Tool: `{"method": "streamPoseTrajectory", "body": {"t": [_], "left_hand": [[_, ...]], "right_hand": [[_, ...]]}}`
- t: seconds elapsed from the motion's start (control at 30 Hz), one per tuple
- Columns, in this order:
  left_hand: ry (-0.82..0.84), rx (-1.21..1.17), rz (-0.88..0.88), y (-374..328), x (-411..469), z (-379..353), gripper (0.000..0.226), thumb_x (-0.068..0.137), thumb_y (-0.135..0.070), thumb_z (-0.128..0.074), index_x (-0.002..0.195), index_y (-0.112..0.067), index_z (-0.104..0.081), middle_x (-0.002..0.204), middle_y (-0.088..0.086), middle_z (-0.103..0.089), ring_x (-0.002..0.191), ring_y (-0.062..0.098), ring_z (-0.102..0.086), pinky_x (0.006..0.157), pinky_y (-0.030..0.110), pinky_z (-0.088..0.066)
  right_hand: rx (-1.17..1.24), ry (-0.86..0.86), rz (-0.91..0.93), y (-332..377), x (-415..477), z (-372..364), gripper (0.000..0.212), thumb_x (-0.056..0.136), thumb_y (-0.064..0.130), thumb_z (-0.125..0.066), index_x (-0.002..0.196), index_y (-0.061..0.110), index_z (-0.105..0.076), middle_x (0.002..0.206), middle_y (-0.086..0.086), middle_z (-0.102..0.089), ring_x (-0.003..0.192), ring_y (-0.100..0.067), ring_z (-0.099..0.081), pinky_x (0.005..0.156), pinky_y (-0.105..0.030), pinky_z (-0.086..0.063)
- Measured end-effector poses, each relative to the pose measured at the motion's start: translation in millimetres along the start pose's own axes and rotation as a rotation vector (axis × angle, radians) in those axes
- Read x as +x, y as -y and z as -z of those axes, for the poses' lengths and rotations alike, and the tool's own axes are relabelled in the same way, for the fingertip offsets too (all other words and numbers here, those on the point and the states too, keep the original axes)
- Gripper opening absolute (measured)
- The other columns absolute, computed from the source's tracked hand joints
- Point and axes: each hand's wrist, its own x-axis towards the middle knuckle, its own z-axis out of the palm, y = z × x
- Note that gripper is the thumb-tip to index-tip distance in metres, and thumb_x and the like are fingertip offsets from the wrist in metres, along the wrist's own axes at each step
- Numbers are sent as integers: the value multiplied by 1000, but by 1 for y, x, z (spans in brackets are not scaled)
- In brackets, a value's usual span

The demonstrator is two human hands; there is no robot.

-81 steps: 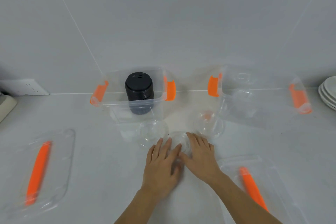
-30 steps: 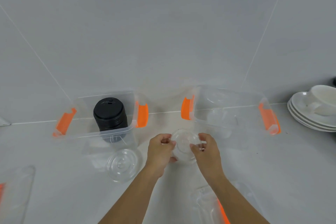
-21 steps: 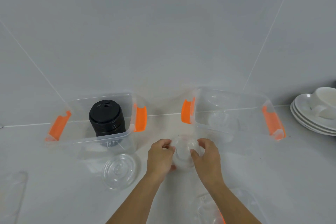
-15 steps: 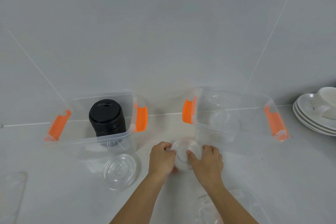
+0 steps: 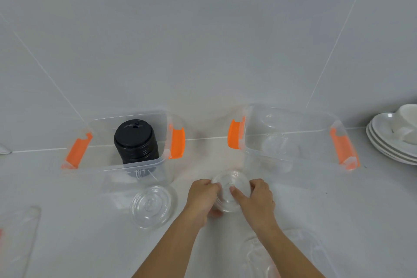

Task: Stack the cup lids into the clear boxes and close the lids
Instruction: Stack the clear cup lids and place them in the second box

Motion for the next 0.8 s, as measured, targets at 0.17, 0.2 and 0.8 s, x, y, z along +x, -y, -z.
{"method": "streamPoseTrajectory", "body": {"t": [0.17,0.2,0.8], "left_hand": [[7,-12,-28,7,-5,-1,13,78,-17,-65,88,-10,-61,87,5,-62,80,22,-60,69,39,-60],[6,-16,-36,10,-7,0,15,78,-18,-66,90,-10,-61,87,4,-62,80,20,-60,70,38,-60],[-172,-115,-303,14,-58,79,31,75,-21,-73,96,-21,-51,94,-3,-61,83,9,-59,61,20,-43]], "right_hand": [[231,110,11,2,-7,3,40,79,33,-69,103,15,-43,105,-5,-54,95,-21,-54,82,-33,-45],[249,118,19,3,-8,3,40,79,31,-68,105,16,-42,107,-5,-53,96,-21,-54,80,-30,-43],[535,288,172,59,-56,-22,35,78,21,-72,104,25,-49,99,9,-58,89,-7,-58,70,-19,-45]]}}
